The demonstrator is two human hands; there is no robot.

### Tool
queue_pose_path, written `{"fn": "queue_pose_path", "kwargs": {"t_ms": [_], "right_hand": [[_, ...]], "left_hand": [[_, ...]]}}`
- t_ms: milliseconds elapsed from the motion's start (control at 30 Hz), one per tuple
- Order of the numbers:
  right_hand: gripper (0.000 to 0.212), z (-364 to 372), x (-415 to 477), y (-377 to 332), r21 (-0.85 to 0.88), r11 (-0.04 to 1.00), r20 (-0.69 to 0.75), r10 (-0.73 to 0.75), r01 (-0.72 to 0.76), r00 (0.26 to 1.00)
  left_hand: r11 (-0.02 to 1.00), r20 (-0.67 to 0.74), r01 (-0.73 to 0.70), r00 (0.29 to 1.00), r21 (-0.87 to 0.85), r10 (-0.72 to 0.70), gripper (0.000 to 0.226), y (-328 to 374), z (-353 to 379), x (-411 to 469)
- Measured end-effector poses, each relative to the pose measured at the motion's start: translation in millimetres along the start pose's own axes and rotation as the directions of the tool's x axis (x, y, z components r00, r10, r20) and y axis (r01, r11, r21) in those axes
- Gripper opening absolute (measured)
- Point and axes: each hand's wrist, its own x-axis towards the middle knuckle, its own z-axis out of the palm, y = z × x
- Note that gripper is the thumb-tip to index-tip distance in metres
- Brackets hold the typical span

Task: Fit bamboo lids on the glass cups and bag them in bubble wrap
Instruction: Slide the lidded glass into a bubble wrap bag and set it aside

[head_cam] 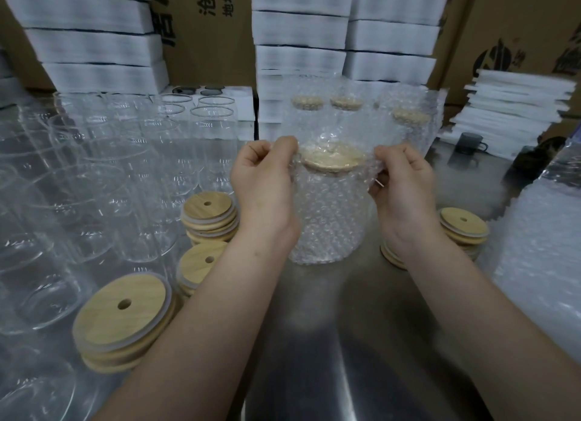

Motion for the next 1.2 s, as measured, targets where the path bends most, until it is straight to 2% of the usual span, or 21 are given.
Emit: {"fn": "queue_pose_path", "kwargs": {"t_ms": [100,333,467,600,700,833,933,967,1033,1100,1200], "right_hand": [[0.038,0.3,0.3,2.2,-0.003,1.0,-0.039,0.03,-0.03,0.999],[0.026,-0.1,-1.0,5.3,0.052,0.998,-0.073,0.048,-0.044,0.996],[0.032,2.2,-2.9,9.9,-0.175,0.982,-0.058,-0.078,0.066,0.995],[0.027,3.3,-2.7,14.2,-0.389,0.906,-0.075,-0.208,0.164,0.975],[0.022,3.2,-2.5,15.2,-0.463,0.866,-0.059,-0.241,0.187,0.969],[0.029,2.8,-8.5,12.7,-0.559,0.792,0.059,-0.26,0.248,0.964],[0.023,7.0,-13.9,6.8,-0.582,0.758,0.182,-0.232,0.294,0.956],[0.026,8.5,-14.3,4.7,-0.595,0.751,0.225,-0.187,0.287,0.956],[0.051,10.7,-13.0,0.8,-0.633,0.738,0.283,-0.062,0.235,0.957],[0.073,11.6,-10.3,-1.3,-0.667,0.724,0.282,0.022,0.179,0.959],[0.094,8.1,-4.7,-2.0,-0.667,0.739,0.265,0.118,0.093,0.957]], "left_hand": [[1.0,-0.033,0.013,0.999,-0.019,-0.014,0.024,-1.3,-2.2,2.5],[0.99,0.011,-0.109,0.994,0.091,0.109,0.024,-8.9,-3.1,0.1],[0.977,0.045,-0.154,0.988,0.144,0.149,0.025,-16.3,-7.9,-2.5],[0.962,0.074,-0.21,0.977,0.175,0.2,0.018,-27.8,-10.1,-6.4],[0.937,0.128,-0.277,0.959,0.212,0.254,0.025,-37.7,-13.5,-10.5],[0.917,0.228,-0.317,0.937,0.242,0.264,0.04,-48.3,-15.1,-16.3],[0.902,0.266,-0.328,0.93,0.28,0.255,0.048,-52.4,-15.3,-19.0],[0.903,0.274,-0.328,0.928,0.278,0.253,0.05,-52.8,-15.4,-19.6],[0.911,0.282,-0.32,0.927,0.26,0.246,0.053,-52.9,-16.1,-20.8],[0.909,0.3,-0.327,0.922,0.258,0.246,0.06,-53.0,-16.7,-23.2],[0.889,0.361,-0.361,0.898,0.283,0.25,0.073,-56.0,-17.5,-26.0]]}}
